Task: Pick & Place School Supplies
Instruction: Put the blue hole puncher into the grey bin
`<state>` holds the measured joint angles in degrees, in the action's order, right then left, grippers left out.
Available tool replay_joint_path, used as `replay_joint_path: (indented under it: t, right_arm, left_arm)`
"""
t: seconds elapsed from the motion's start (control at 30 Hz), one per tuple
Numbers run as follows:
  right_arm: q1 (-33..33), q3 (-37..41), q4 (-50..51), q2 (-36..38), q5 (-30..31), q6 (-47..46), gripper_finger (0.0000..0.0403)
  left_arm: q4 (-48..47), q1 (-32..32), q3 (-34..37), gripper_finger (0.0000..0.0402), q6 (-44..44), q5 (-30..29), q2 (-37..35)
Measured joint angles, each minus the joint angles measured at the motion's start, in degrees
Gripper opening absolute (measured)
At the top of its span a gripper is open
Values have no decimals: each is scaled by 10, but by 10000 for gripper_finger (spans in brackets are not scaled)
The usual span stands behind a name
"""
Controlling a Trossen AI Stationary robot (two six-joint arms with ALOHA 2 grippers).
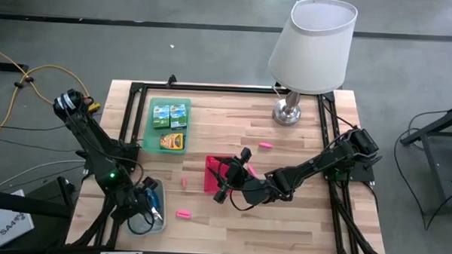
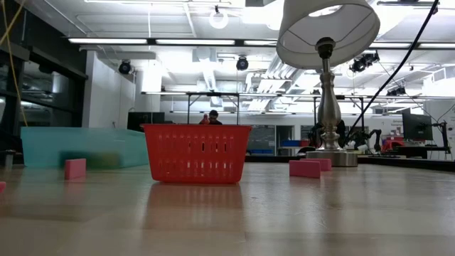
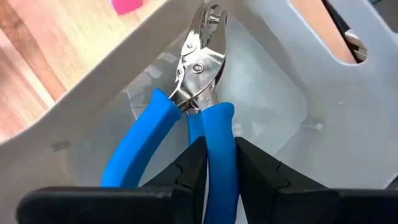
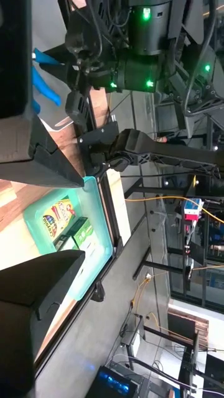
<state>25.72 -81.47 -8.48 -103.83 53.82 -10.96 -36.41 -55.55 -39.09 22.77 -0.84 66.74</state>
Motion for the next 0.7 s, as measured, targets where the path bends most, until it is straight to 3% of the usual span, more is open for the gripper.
replay_joint_path:
  t: [0.43, 0.7]
  right_arm:
    - [0, 0, 1, 0, -4, -19, 165]
    - [0, 0, 1, 0, -4, -24, 165]
  left_arm:
    - [3, 0, 0, 75, 1, 0, 27]
    - [6, -1, 0, 118, -26, -1, 28]
